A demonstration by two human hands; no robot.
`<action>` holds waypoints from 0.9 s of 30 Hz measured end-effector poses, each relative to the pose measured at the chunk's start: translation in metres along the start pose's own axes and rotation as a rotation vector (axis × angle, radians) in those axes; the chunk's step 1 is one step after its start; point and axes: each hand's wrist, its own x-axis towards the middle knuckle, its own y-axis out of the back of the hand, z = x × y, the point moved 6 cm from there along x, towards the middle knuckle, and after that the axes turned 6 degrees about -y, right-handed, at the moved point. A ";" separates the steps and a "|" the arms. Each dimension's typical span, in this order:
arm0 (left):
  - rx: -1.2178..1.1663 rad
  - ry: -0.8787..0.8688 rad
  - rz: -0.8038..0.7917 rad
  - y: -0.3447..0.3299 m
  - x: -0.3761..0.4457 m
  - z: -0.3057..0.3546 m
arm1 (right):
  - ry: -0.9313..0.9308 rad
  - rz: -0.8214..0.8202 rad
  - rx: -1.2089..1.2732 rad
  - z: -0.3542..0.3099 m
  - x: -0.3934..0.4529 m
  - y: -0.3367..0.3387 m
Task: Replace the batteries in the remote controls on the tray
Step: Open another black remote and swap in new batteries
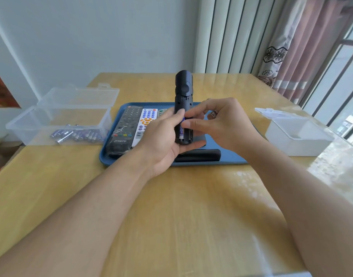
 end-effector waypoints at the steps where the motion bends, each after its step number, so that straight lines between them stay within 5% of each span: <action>1: -0.013 -0.002 -0.002 -0.001 0.000 0.000 | -0.004 0.005 -0.023 0.002 0.001 0.000; 7: -0.083 -0.013 0.021 0.000 0.000 0.000 | -0.007 0.080 -0.129 0.015 0.010 0.001; 17: -0.061 -0.070 0.113 0.006 0.002 0.006 | -0.341 0.080 0.368 0.042 0.021 0.015; 27: -0.058 -0.140 0.216 0.016 0.007 0.008 | -0.111 0.014 0.241 0.030 0.021 0.011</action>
